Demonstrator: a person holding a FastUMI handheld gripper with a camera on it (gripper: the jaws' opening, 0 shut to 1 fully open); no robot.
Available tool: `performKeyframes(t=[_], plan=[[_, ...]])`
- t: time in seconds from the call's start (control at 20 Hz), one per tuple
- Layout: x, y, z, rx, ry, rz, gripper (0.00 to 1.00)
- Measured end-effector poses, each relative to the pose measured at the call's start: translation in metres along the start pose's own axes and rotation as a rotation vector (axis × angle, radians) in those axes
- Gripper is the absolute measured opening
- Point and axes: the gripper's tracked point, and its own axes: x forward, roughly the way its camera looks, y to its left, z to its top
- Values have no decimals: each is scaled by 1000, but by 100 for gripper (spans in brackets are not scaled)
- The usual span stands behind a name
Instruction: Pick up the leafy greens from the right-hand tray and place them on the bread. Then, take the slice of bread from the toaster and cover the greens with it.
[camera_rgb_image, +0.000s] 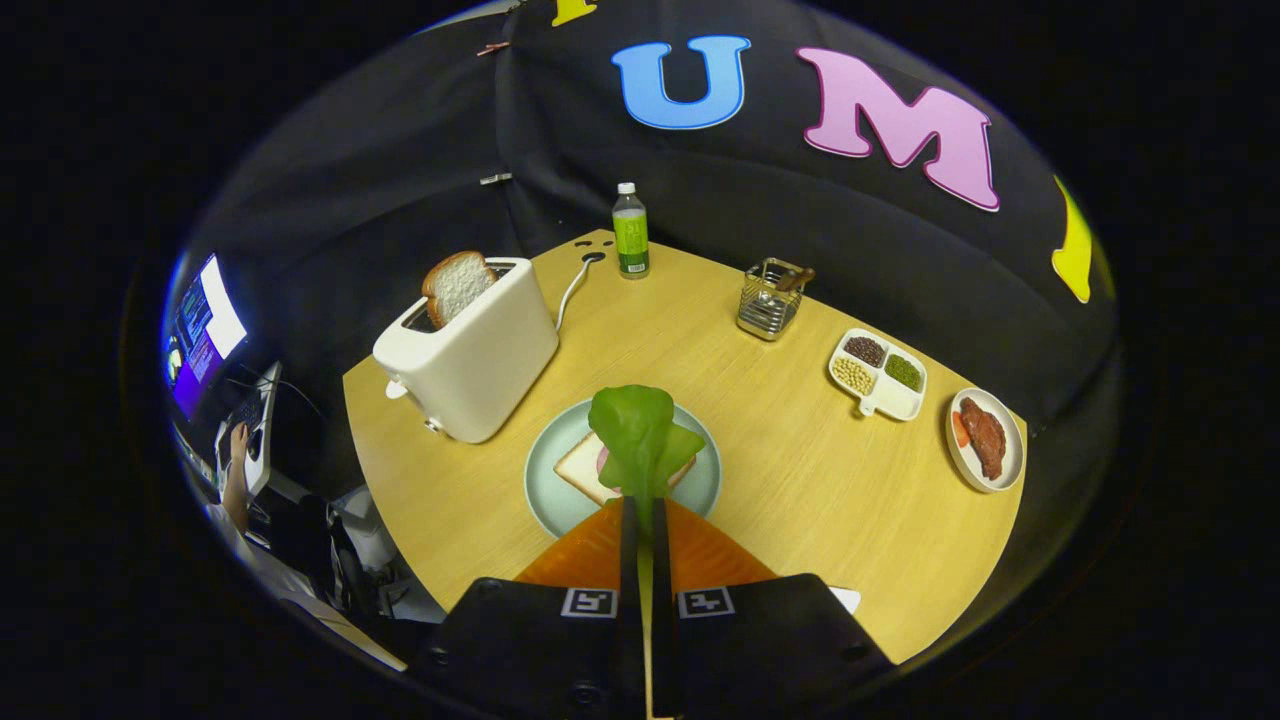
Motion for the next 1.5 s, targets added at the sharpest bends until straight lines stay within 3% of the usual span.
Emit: performKeyframes(t=[0.35, 0.55, 0.7, 0.9, 1.2, 1.5], plan=[[47, 29, 21, 51, 38, 25, 7], [77, 20, 27, 93, 46, -30, 10], [88, 12, 32, 149, 29, -83, 53], [81, 10, 46, 146, -39, -112, 87], [59, 21, 54, 93, -92, -137, 92], [3, 78, 127, 40, -332, -68, 92]])
